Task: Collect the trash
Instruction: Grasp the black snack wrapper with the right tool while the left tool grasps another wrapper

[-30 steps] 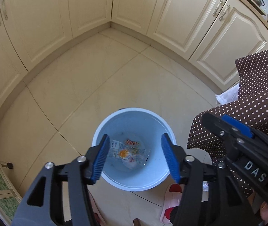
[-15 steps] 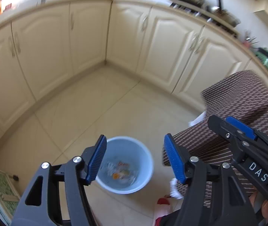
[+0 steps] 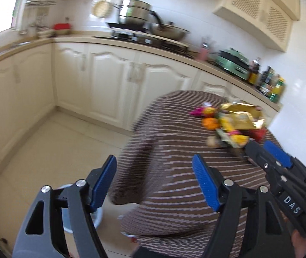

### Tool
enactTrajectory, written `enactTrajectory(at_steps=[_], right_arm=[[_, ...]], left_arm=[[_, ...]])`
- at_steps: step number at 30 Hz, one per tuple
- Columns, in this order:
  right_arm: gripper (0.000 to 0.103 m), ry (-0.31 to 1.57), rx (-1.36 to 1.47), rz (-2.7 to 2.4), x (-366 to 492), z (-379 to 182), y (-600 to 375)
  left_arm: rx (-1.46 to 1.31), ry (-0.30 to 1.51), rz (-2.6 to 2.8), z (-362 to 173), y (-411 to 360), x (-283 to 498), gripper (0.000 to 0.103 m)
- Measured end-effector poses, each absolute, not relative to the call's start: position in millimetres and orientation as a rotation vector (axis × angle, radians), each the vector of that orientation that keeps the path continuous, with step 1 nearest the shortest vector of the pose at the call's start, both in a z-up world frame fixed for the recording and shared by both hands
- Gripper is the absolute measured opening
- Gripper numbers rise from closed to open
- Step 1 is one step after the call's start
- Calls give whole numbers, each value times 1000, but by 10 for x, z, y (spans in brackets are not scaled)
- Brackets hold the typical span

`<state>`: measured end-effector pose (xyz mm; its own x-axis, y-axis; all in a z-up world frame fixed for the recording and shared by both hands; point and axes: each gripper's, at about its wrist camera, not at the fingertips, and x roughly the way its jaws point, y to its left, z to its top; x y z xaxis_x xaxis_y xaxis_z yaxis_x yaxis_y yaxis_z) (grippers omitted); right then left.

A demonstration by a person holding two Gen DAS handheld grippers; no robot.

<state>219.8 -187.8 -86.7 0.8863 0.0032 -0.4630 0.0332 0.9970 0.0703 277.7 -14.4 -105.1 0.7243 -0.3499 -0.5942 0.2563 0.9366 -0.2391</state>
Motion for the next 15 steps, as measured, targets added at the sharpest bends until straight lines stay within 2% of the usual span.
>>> enactTrajectory(at_steps=[10, 13, 15], right_arm=[[62, 593, 176, -168, 2183, -1088, -3048], [62, 629, 182, -159, 2316, -1162, -3147], [62, 649, 198, -142, 2387, -1186, -3189]], left_arm=[[-117, 771, -383, -1278, -992, 3163, 70], [-128, 808, -392, -1358, -1103, 3305, 55], [-136, 831, -397, -1419, -1163, 3410, 48]])
